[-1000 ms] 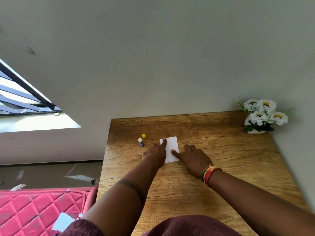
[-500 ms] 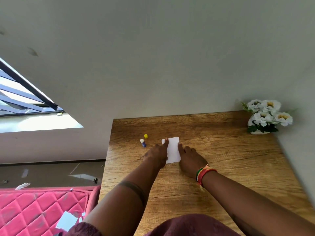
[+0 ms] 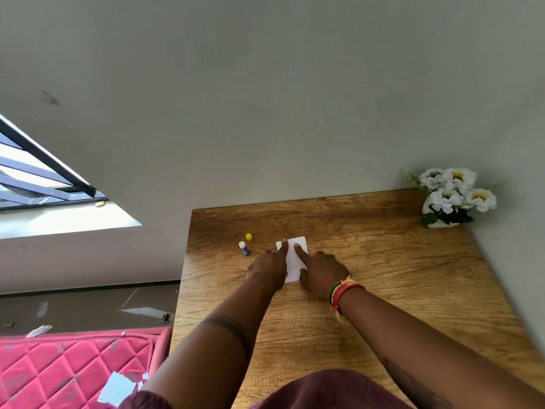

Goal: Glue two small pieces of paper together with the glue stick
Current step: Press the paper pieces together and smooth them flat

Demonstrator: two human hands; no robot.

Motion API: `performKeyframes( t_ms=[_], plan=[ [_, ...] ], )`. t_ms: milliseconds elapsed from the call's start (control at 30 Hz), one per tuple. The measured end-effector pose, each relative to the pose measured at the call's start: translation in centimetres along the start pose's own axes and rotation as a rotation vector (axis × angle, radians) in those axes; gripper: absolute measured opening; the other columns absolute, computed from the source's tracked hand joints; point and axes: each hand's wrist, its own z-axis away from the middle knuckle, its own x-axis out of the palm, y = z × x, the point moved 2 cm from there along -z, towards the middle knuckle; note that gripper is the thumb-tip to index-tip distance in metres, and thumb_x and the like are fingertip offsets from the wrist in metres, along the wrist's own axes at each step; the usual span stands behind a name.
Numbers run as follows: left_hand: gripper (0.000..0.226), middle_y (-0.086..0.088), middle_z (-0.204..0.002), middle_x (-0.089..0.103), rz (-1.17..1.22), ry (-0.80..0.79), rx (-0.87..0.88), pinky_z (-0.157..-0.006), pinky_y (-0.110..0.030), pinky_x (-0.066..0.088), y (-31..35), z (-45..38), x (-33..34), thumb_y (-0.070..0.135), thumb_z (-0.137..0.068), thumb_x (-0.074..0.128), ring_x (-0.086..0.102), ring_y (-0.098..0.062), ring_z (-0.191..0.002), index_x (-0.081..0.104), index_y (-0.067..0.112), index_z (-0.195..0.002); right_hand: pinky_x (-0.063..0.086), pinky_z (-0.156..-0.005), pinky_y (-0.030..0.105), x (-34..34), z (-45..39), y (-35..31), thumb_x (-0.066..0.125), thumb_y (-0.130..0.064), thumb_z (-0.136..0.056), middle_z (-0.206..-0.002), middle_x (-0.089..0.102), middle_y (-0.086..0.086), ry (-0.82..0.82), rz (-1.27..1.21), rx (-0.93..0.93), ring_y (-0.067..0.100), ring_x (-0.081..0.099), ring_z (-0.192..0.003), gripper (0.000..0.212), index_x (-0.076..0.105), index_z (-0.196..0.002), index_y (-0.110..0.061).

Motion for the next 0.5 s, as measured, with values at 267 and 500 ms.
performKeyframes(
  t_ms=[267,500],
  plan=[
    [0.103,-0.020,-0.138,0.053,0.002,-0.008,-0.001,-0.093,-0.052,0.056,-0.1,-0.3,0.3,0.018,-0.095,0.070,0.060,-0.036,-0.120,-0.005,0.032,-0.163,0.051,-0.080,0.040,-0.1,-1.5,0.4,0.038,-0.051,-0.093,-0.123,0.062,0.019,-0.049,-0.069,0.043,0.035,0.062,-0.101,0.082,-0.015,-0.156,-0.042],
    [0.106,-0.020,-0.137,0.054,-0.019,0.001,-0.007,-0.091,-0.051,0.058,-0.1,-0.4,0.4,0.015,-0.093,0.072,0.061,-0.036,-0.118,-0.006,0.032,-0.163,0.048,-0.072,0.035,-0.2,-2.0,0.4,0.043,-0.050,-0.093,-0.116,0.066,0.018,-0.045,-0.098,0.115,0.033,0.065,-0.096,0.090,-0.015,-0.158,-0.027]
  ],
)
